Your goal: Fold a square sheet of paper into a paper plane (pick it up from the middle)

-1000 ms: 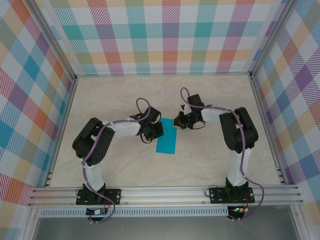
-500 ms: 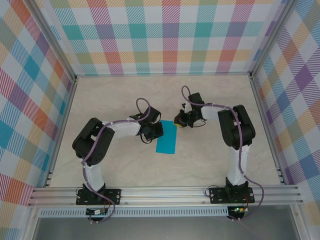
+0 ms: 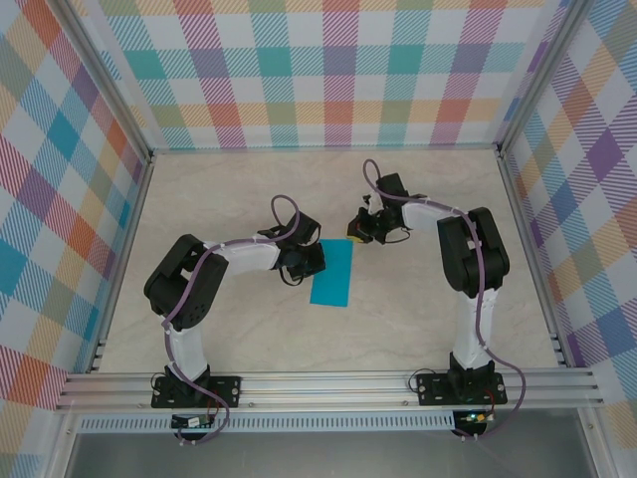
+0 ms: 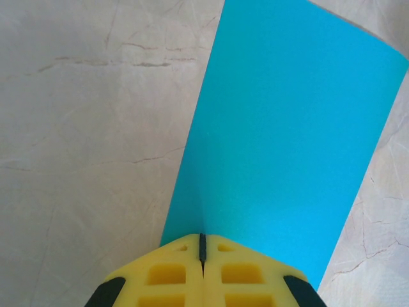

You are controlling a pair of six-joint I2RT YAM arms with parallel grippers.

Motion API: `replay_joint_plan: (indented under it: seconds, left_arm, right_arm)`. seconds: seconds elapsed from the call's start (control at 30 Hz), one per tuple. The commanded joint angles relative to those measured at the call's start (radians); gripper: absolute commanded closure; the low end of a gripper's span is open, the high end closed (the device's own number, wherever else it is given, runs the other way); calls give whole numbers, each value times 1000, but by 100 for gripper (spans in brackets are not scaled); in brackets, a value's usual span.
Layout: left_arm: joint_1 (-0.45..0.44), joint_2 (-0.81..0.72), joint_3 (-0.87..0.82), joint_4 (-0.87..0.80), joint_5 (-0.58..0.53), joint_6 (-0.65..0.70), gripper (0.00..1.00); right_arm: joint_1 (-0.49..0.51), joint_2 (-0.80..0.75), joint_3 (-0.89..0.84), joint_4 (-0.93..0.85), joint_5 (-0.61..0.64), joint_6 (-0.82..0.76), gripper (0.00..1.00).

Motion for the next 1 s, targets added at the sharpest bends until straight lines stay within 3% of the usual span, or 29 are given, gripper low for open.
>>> replay_joint_plan:
  seconds: [0.0, 0.47, 0.7, 0.97]
  left_arm:
    - [-15, 6, -32, -109, -12, 18, 100]
    - [-15, 3, -34, -109, -15, 18, 100]
    - [-15, -7, -32, -101, -5, 12, 100]
    - [-17, -72, -81, -22, 33, -39, 100]
  right_arm:
    - [-9, 25, 25, -27, -29, -7, 97]
    - [-8, 60, -16, -39, 35, -13, 97]
    - [-8, -40, 16, -110, 79, -49, 95]
    - [-7, -224, -158, -40, 85, -5, 85]
